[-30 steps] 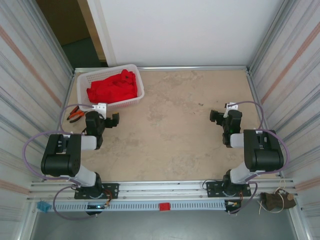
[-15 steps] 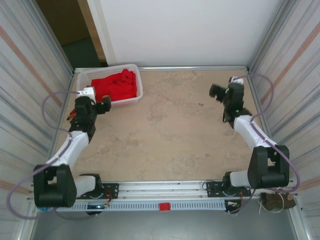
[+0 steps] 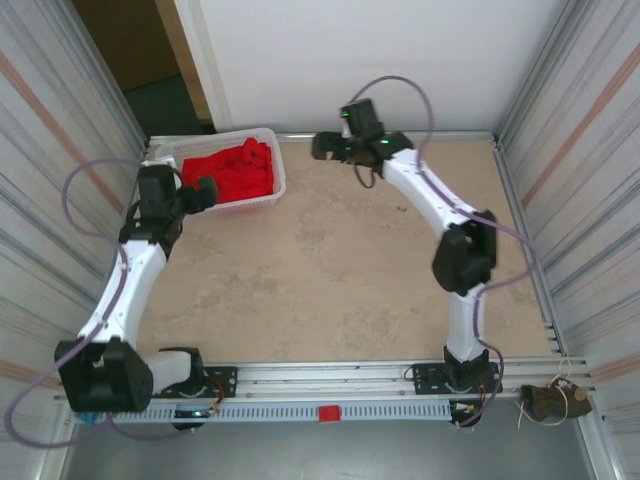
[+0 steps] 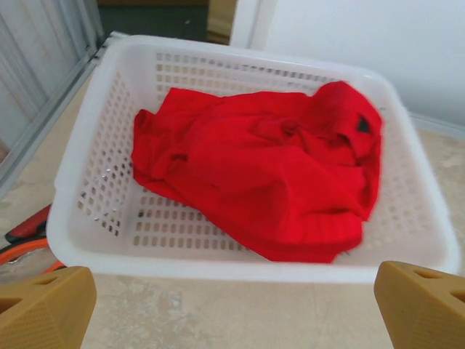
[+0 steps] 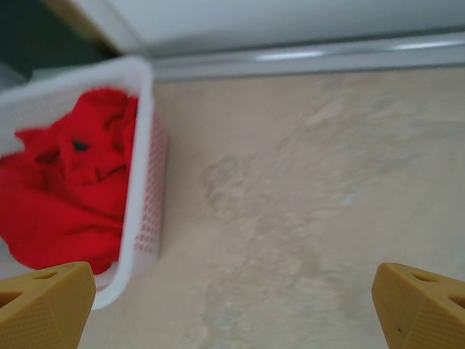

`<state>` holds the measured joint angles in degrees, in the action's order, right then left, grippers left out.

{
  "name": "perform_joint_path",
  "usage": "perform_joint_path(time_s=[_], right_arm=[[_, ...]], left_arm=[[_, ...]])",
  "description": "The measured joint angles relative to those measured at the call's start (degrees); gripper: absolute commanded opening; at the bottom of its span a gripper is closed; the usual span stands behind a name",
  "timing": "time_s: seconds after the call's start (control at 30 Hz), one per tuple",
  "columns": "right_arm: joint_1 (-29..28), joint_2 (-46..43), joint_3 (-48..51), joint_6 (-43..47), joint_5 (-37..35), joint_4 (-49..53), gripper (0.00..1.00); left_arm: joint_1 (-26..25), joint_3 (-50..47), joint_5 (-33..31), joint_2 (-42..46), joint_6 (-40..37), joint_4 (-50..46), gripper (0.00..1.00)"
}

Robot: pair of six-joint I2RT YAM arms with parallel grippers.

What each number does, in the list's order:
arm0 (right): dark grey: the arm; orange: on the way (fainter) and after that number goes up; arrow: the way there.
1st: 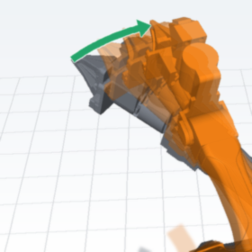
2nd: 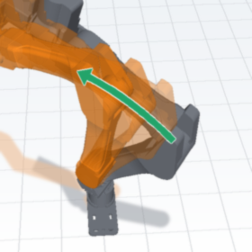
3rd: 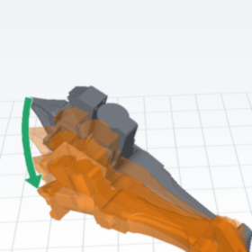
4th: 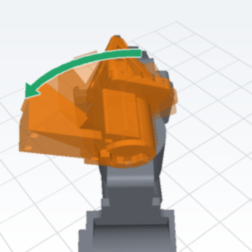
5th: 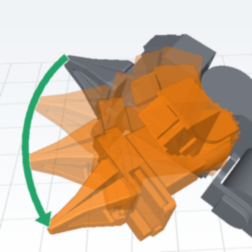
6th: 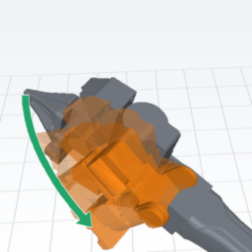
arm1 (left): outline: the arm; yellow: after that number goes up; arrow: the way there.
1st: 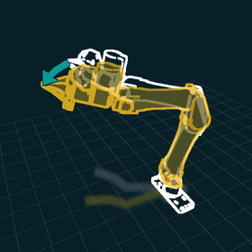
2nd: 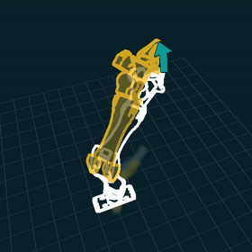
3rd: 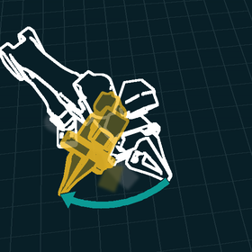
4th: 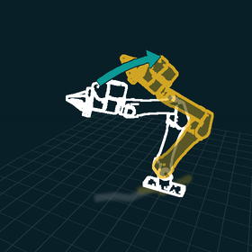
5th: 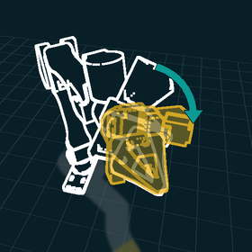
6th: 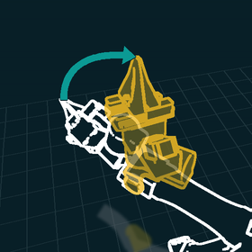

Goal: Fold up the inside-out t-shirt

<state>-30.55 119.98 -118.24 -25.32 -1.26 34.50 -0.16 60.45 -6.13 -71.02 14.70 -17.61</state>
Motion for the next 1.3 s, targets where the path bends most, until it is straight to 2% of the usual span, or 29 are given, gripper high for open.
perform_joint_path(time_s=[0.13,0.23,0.47,0.63,0.9,1.1,1.2,1.3], right_arm=[[-5.25,11.54,-13.53,0.74,-0.70,8.33,0.97],[-6.82,15.85,-17.99,0.76,-0.33,11.54,0.97],[-5.99,21.20,-24.44,0.02,1.44,11.98,0.98],[-5.07,25.33,-28.68,-1.70,2.80,9.97,0.98],[-4.04,28.96,-28.94,-5.75,4.35,7.96,0.94],[-2.54,28.96,-28.20,-7.74,3.34,8.39,0.89],[-0.83,25.29,-19.30,-9.53,2.34,7.65,0.86],[1.55,17.42,-3.91,-11.91,0.42,4.87,0.86]], left_arm=[[5.20,9.25,0.31,-10.99,0.13,-2.19,0.99],[8.66,15.89,0.63,-18.51,-0.04,-2.95,0.99],[14.80,28.17,3.87,-33.73,-0.02,-3.10,0.99],[15.96,33.24,9.31,-42.25,-0.26,-3.19,0.99],[14.49,40.81,17.77,-48.85,-0.24,-4.50,0.99],[8.87,45.38,21.42,-51.47,0.15,-4.90,0.99],[4.28,47.95,22.25,-53.02,0.15,-5.68,0.99],[-0.76,51.45,22.88,-55.12,0.17,-6.51,0.99]])
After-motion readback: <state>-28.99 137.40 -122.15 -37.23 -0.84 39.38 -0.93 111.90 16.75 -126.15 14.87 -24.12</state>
